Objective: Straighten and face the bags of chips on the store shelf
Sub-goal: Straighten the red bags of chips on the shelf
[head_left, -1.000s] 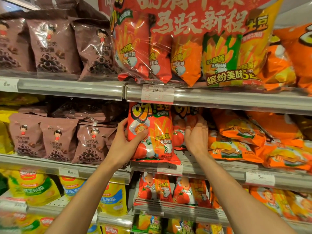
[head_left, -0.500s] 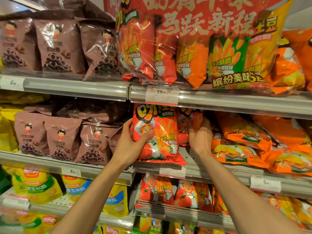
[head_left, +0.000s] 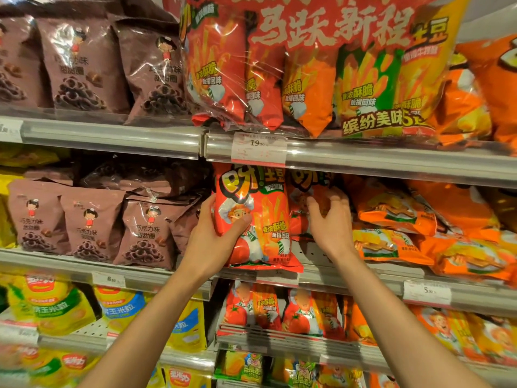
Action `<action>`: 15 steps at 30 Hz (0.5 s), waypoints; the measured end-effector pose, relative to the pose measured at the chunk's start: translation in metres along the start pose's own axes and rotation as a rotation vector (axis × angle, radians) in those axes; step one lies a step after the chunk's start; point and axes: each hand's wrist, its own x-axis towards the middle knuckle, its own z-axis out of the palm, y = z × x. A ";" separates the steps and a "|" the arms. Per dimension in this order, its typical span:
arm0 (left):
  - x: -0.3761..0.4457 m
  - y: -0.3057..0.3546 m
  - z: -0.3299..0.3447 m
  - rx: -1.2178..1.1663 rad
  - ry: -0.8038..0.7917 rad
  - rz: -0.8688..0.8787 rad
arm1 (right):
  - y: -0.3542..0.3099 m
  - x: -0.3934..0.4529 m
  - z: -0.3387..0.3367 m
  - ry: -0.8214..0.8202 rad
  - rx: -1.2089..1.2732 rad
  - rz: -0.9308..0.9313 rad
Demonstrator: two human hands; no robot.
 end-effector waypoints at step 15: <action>0.002 0.006 0.037 0.258 0.033 0.147 | -0.010 -0.006 -0.003 -0.051 0.537 0.263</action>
